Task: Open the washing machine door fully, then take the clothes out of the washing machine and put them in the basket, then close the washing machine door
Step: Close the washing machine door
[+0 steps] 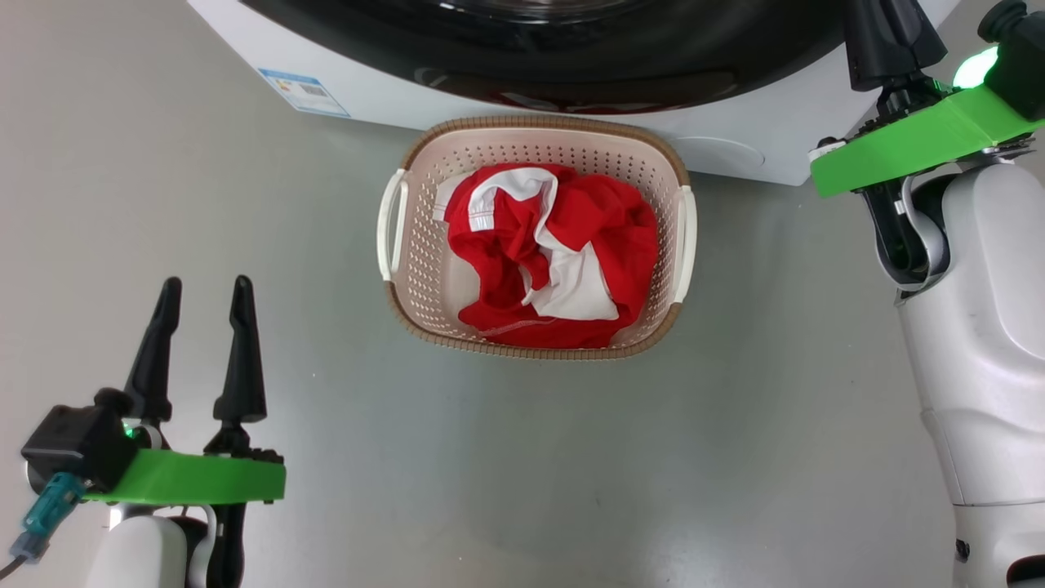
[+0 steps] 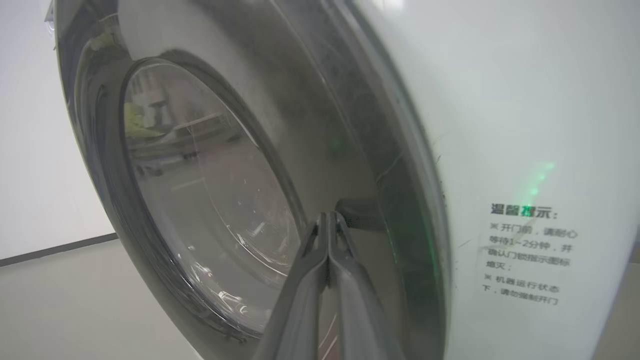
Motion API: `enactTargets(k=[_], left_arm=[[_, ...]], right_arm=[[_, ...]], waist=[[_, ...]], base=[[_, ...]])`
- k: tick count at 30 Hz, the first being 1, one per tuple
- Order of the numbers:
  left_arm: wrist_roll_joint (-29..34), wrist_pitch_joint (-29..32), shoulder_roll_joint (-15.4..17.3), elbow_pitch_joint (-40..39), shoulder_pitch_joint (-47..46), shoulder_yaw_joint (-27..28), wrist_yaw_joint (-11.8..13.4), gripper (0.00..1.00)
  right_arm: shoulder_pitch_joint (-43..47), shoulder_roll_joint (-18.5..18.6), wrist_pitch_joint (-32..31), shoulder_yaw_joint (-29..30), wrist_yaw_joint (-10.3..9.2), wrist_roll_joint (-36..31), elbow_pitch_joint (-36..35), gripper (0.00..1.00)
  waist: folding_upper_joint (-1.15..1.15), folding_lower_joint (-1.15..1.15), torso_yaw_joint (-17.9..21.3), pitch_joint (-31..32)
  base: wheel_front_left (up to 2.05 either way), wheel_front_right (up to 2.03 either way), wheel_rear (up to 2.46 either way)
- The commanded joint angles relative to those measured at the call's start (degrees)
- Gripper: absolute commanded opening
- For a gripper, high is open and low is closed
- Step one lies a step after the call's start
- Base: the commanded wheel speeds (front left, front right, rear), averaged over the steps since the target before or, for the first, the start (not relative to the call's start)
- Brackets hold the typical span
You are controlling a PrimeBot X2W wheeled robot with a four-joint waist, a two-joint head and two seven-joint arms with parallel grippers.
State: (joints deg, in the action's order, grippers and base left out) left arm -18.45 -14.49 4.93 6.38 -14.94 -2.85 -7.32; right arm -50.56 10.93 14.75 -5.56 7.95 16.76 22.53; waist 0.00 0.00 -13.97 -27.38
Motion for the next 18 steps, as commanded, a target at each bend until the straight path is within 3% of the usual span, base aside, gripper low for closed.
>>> enactTargets(k=[1, 3, 5, 6, 7, 18], left_arm=[[-0.6, -0.5, 1.6, -0.9, -0.9, 2.0, -0.2, 1.0], [-0.5, -0.5, 1.7, -0.6, -0.5, 2.0, -0.2, 1.0], [-0.5, -0.5, 1.7, -0.1, -0.2, 2.0, -0.2, 1.0], [-0.5, -0.5, 1.8, 0.1, -0.1, 2.0, -0.2, 1.0], [-0.4, -0.5, 1.9, 0.3, 0.1, 2.1, -0.2, 1.0], [-1.4, -0.5, 4.0, 3.0, 1.4, 1.7, -0.2, 1.0]], right_arm=[[-0.7, -0.3, 0.3, -0.6, -0.46, 0.0, -1.7, 0.0], [0.5, -0.2, 0.3, -1.2, -0.46, 0.1, -1.6, 0.03], [2.0, 0.0, 0.3, -1.6, -0.46, 0.3, -1.5, 0.36], [2.8, 0.1, 0.3, -1.8, -0.46, 0.5, -1.4, 0.58], [3.6, 0.1, 0.3, -2.0, -0.46, 0.6, -1.4, 1.0], [13.4, 1.0, 0.3, -2.6, -0.46, 1.7, -2.7, 1.0]], waist=[[0.0, 0.0, 0.2, 0.6], [0.0, 0.0, 0.5, 1.3], [0.0, 0.0, 0.8, 2.2], [0.0, 0.0, 1.0, 2.6], [0.0, 0.0, 1.2, 3.1], [0.0, 0.0, 4.2, 8.0]], base=[[0.0, 0.0, 0.0], [0.0, 0.0, 0.0], [0.0, 0.0, 0.0], [0.0, 0.0, 0.0], [0.0, 0.0, 0.0], [0.0, 0.0, 0.0]])
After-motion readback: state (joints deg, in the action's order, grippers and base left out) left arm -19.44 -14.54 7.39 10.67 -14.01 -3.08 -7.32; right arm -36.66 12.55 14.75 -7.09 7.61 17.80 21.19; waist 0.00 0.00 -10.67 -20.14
